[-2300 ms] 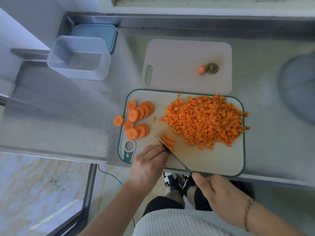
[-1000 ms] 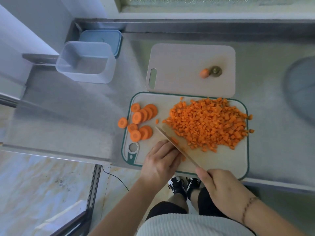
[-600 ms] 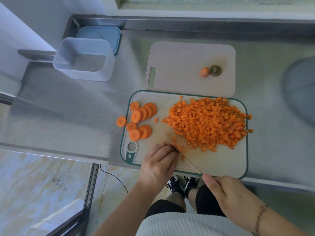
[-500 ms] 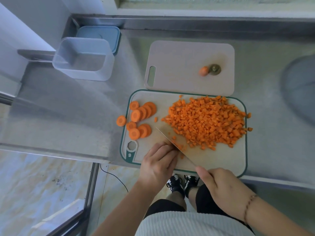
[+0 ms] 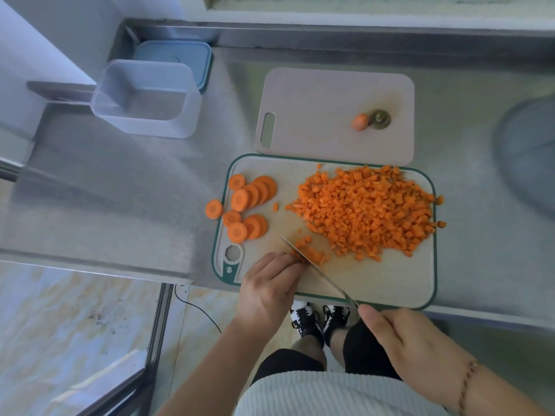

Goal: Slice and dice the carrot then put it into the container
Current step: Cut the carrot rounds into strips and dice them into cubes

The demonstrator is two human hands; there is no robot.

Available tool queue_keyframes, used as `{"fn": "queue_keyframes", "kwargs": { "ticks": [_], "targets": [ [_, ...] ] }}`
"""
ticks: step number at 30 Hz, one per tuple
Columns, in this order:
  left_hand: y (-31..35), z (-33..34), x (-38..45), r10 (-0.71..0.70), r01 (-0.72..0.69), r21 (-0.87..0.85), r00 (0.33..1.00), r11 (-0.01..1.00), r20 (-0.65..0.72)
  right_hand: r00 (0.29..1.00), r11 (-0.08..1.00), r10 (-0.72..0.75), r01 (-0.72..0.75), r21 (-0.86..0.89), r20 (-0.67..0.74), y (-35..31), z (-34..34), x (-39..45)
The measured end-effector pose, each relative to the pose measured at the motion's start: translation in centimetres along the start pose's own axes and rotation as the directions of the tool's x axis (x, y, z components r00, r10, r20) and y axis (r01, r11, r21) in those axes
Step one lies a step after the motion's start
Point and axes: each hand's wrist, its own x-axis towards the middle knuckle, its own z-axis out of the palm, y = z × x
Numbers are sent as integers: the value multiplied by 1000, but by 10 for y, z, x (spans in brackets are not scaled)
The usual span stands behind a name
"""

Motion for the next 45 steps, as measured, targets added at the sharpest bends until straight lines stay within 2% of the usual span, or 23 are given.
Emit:
{"fn": "queue_keyframes", "kwargs": {
  "ticks": [5, 11, 14, 17, 19, 25, 31, 35, 37, 43, 45],
  "targets": [
    [-4, 0, 9, -7, 7, -20, 1000, 1000, -17, 999, 993, -29, 31, -114, 13, -7, 10, 16],
    [-5, -1, 10, -96, 96, -28, 995, 995, -20, 998, 998, -42, 44, 53, -40, -2, 4, 7],
    [-7, -6, 6, -115, 116, 13, 992, 993, -60, 1000, 991, -10, 12, 130, -14, 2, -4, -5],
    [-13, -19, 1, -151, 158, 50, 981, 986, -119, 999, 993, -2, -4, 121, 50, 0, -2, -8],
    [-18, -25, 1, -153, 163, 66, 978, 984, -140, 997, 995, 53, -58, 82, 63, -4, 1, -7],
    [-10, -19, 4, -47, 42, 225, 999, 974, 19, 996, 995, 93, -93, 45, -2, 0, 5, -8],
    [-8, -11, 7, -101, 101, 198, 995, 975, -8, 998, 997, 65, -65, -40, -1, -4, 13, 2],
    [-8, -11, 9, -124, 117, 197, 992, 973, 25, 999, 997, 47, -47, 62, -3, -2, 8, 4],
    [-7, -11, 12, -133, 127, 203, 991, 971, 17, 997, 996, 73, -73, 58, -4, 0, 1, -4],
    [-12, -8, 11, -156, 155, 190, 988, 970, -8, 976, 995, 101, -101, 10, -192, -4, -4, -24],
    [-15, -20, 6, -176, 182, 195, 983, 964, -47, 991, 993, 120, -118, 29, -59, -1, -2, -19]
  ]
}}
